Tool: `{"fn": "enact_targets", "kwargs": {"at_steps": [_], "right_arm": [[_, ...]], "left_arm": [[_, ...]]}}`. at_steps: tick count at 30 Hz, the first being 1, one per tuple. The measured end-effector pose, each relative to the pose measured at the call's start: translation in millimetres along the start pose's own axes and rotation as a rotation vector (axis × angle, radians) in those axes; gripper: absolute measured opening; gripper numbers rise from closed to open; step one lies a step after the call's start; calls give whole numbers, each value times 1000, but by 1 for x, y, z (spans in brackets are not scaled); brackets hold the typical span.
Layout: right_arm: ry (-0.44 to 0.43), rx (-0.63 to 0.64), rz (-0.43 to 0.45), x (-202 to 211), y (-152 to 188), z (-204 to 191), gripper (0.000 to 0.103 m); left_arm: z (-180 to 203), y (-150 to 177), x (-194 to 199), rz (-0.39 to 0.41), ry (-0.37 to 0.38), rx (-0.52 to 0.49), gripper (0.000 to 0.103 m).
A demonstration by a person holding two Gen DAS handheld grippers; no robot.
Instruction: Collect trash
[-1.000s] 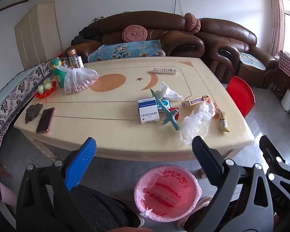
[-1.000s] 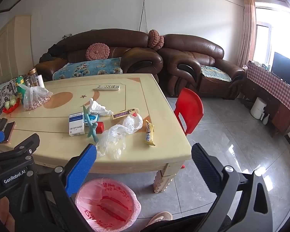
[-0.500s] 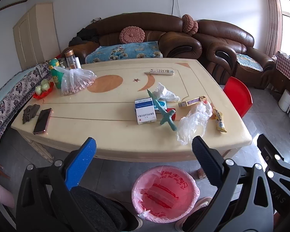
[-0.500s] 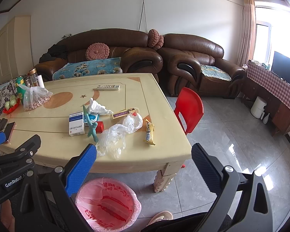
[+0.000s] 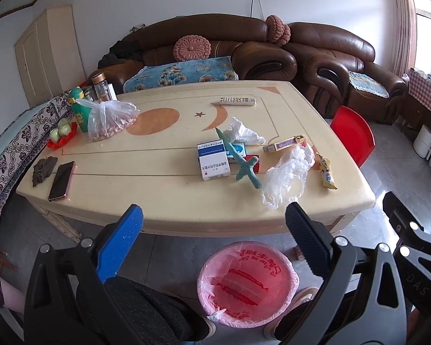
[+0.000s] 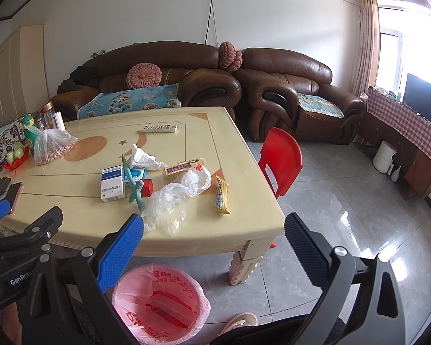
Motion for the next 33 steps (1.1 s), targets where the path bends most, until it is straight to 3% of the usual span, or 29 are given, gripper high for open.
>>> {"fn": "enact_targets", "kwargs": {"at_steps": [12, 25, 33], "right_arm": [[-1, 1, -9, -6, 2, -3, 96], [-9, -8, -65, -45, 13, -8, 96], [-35, -14, -92, -69, 15, -2, 96]], "left_arm": [[-3, -1, -10, -17, -4, 6, 97], [1, 1, -37, -74, 2, -9, 97], [3, 8, -66, -178, 52, -17, 97]]}}
Point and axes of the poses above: each gripper's, at about its wrist camera, not at the fingertips, and x roughly against the way its jaws point, z to its right, y to its underside, the point moved 10 cm from there along -x, roughly the way its jaws point, and after that the axes turned 3 degrees about -y, right-handed, at the moved point
